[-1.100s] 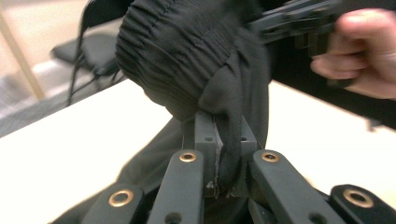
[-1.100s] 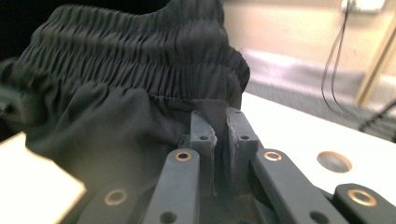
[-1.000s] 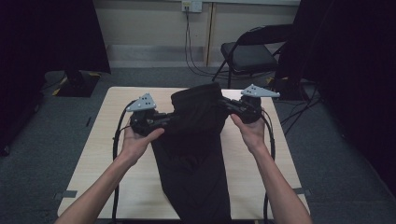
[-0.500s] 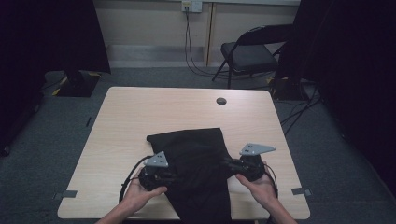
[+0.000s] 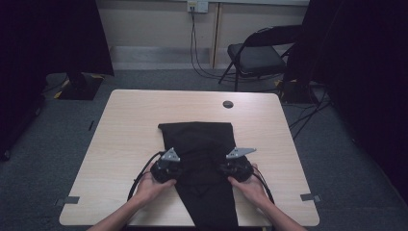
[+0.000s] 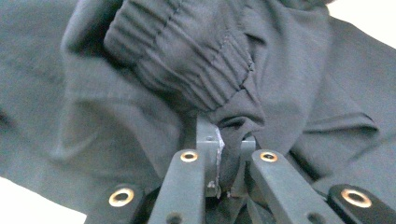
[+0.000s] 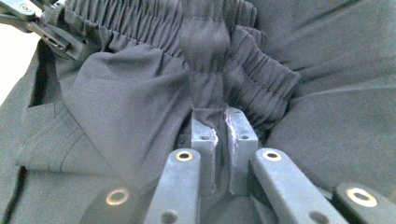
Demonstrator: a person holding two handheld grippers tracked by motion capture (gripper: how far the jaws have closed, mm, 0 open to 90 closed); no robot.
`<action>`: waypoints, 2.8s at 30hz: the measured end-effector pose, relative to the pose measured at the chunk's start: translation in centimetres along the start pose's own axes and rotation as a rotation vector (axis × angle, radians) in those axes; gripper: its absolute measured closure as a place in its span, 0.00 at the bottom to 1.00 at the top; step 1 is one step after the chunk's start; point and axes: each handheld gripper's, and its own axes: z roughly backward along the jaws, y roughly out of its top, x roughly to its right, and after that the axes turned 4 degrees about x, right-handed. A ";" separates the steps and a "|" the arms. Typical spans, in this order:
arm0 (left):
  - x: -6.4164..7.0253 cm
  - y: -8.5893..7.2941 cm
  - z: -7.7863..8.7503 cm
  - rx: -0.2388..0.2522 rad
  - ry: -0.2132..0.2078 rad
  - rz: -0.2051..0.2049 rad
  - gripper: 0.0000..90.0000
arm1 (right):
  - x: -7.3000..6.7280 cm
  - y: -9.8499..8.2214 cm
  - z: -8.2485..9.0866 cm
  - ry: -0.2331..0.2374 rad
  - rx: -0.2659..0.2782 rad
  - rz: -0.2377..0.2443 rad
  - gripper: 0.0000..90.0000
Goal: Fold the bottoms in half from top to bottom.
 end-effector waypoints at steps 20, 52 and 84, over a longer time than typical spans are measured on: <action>-5.6 4.8 -3.7 0.056 0.106 0.060 0.63 | 6.4 4.8 -2.5 -0.147 0.041 -0.040 0.63; -6.0 -0.9 5.1 0.121 0.144 0.095 0.59 | -5.5 1.6 -1.8 0.214 -0.028 0.124 1.00; 2.9 0.2 -1.1 -0.013 -0.107 -0.114 0.62 | -1.0 0.0 -0.2 0.037 -0.045 0.056 0.73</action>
